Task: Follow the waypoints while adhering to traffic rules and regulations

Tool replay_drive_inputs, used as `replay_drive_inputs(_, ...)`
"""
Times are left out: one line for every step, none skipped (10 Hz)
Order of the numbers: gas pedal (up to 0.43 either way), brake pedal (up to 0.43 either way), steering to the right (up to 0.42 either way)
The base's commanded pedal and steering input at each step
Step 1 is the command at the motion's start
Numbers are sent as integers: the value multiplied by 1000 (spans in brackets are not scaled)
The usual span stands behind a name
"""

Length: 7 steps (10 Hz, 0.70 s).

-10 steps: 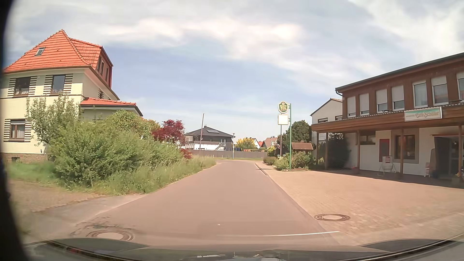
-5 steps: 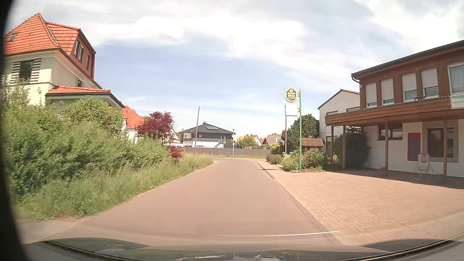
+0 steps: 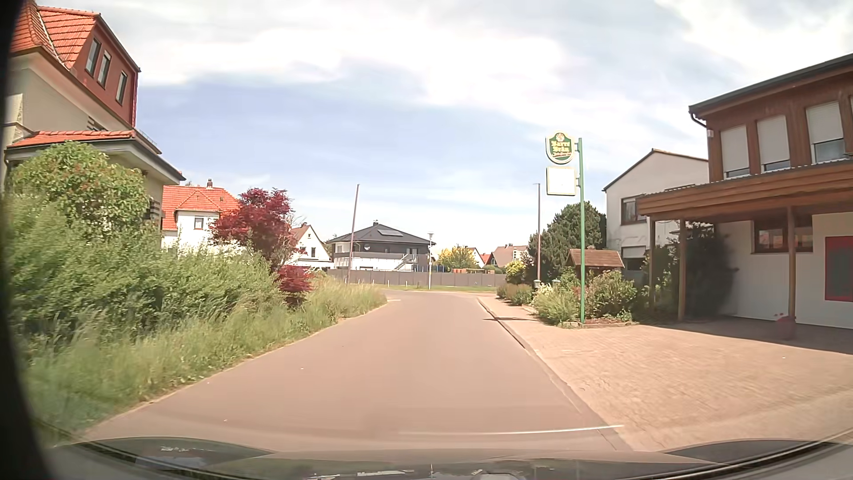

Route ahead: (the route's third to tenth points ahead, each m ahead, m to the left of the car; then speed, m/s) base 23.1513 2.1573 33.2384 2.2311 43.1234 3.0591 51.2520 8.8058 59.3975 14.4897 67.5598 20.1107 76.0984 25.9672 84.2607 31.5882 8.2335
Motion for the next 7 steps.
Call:
replay_drive_inputs(138, 0, -4)
replay_drive_inputs(138, 0, -4)
replay_drive_inputs(138, 0, 0)
replay_drive_inputs(138, 0, 2)
replay_drive_inputs(138, 0, 2)
replay_drive_inputs(138, 0, 3)
replay_drive_inputs(0, 0, 4)
